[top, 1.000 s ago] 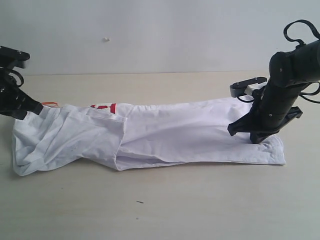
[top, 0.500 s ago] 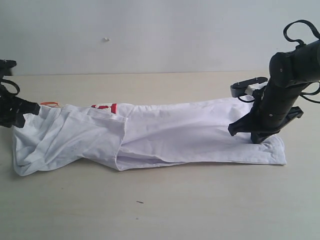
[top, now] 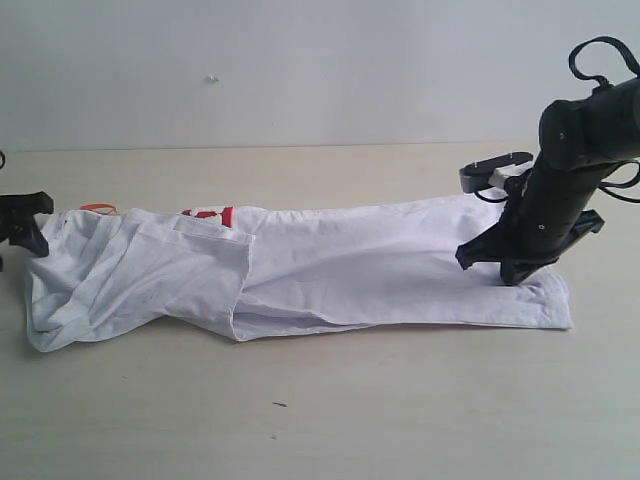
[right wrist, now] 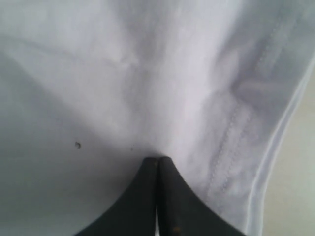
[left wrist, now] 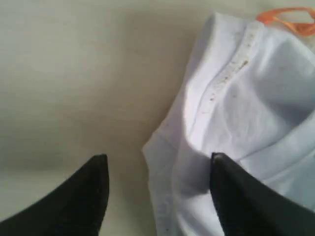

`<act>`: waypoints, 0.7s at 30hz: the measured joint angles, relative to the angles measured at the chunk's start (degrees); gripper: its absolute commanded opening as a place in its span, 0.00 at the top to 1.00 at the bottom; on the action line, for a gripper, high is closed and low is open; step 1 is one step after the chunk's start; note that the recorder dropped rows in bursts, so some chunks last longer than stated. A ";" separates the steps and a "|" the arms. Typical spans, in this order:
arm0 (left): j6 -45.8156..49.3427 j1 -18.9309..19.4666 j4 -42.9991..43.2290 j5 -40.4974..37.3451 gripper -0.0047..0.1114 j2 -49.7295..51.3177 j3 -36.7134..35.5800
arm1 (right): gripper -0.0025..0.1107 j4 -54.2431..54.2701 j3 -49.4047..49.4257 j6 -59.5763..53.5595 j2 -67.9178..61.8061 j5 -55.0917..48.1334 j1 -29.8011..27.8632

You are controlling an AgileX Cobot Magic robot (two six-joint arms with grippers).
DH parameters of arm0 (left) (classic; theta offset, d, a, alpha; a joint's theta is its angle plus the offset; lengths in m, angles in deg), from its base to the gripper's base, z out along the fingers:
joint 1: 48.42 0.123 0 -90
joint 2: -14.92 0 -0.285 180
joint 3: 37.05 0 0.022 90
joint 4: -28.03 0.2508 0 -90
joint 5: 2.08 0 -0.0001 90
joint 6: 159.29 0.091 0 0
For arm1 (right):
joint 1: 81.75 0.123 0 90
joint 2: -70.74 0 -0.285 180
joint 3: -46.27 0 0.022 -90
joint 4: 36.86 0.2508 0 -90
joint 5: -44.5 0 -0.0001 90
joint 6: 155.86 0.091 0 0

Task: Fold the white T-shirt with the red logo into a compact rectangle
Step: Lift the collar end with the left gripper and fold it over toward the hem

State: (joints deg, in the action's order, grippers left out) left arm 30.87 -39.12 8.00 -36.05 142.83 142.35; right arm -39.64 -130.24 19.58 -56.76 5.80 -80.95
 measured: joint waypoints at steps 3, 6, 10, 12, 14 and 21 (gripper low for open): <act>5.70 0.24 -5.37 -2.12 0.45 2.12 1.10 | 0.98 0.50 -2.76 0.00 1.63 -0.55 0.00; 6.46 0.28 -5.71 -2.12 0.47 2.91 1.52 | 0.98 0.74 -3.47 0.00 4.60 -0.55 0.00; 6.82 0.28 -6.04 -2.65 0.58 3.13 1.63 | 0.98 6.46 -3.47 -4.01 9.17 -0.59 0.00; 6.95 0.37 -6.17 -3.44 0.74 3.38 1.85 | 0.98 11.23 -3.47 -7.36 13.03 -0.59 -0.11; 7.75 0.37 -6.17 -4.57 0.96 3.51 1.85 | 0.98 12.69 -3.47 -8.50 16.79 -0.69 -0.11; 8.68 0.37 -5.94 -5.48 0.96 2.53 1.85 | 0.98 13.55 -3.47 -8.92 23.06 -3.91 -0.11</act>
State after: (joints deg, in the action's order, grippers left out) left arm 39.55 -38.75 2.06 -41.54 145.36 144.19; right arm -26.09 -133.71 10.66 -33.70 1.90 -81.05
